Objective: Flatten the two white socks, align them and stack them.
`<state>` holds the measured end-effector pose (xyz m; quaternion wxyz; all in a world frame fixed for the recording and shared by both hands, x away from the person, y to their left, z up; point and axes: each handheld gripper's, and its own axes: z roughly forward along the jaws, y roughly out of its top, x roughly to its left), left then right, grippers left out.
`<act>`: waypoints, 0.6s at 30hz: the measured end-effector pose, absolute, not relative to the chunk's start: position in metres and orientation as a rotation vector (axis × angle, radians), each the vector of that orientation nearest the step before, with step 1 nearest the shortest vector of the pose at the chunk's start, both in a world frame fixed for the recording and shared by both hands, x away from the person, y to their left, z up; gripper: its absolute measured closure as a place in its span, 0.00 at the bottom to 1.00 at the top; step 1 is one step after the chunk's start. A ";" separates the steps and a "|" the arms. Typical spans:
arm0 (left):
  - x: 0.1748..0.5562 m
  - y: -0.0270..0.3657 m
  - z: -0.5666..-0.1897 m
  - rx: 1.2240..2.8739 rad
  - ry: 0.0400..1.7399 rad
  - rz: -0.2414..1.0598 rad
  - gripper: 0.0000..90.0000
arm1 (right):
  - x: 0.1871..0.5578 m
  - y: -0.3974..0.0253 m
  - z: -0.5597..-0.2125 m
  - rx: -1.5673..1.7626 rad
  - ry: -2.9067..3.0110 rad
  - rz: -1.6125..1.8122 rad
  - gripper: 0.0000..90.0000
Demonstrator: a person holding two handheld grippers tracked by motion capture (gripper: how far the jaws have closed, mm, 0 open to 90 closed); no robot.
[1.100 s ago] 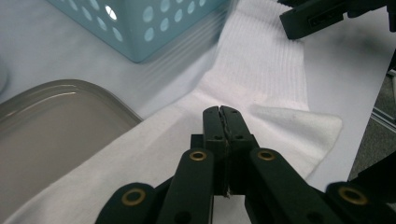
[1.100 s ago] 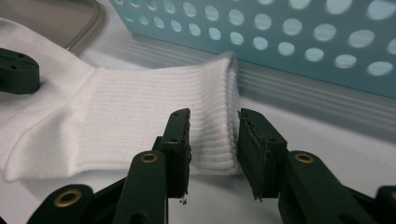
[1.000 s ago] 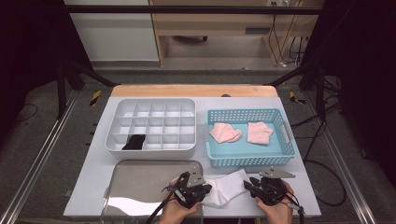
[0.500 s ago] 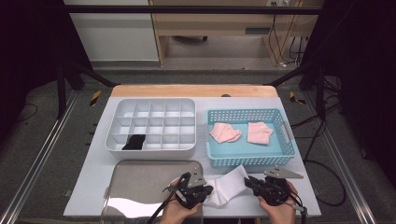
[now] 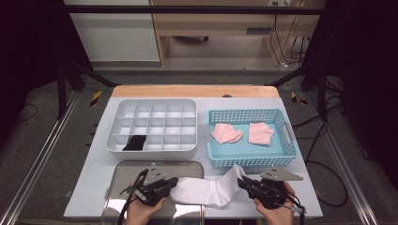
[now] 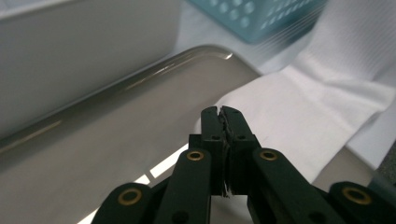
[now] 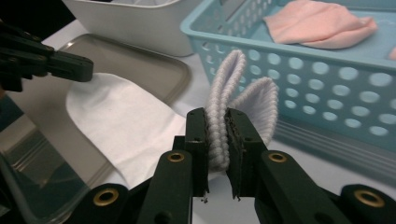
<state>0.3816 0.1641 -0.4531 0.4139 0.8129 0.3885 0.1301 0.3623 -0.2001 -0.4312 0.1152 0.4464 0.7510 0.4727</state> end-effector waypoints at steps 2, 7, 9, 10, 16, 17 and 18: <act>0.381 0.172 -0.456 2.036 1.001 0.327 0.97 | 0.362 -0.197 -0.430 1.297 2.208 1.396 0.89; 0.379 0.176 -0.461 2.047 1.008 0.322 0.97 | 0.362 -0.186 -0.425 1.257 2.236 1.426 0.89; 0.378 0.173 -0.462 2.056 0.997 0.313 0.97 | 0.363 -0.180 -0.423 1.234 2.253 1.437 0.89; 0.377 0.172 -0.463 2.058 0.993 0.314 0.97 | 0.363 -0.176 -0.421 1.222 2.262 1.442 0.89; 0.374 0.173 -0.463 2.056 0.989 0.306 0.98 | 0.365 -0.142 -0.416 1.118 2.333 1.476 0.89; 0.374 0.173 -0.463 2.059 0.988 0.307 0.98 | 0.366 -0.135 -0.417 1.102 2.349 1.478 0.89; 0.374 0.173 -0.464 2.060 0.988 0.308 0.98 | 0.366 -0.129 -0.418 1.091 2.368 1.477 0.89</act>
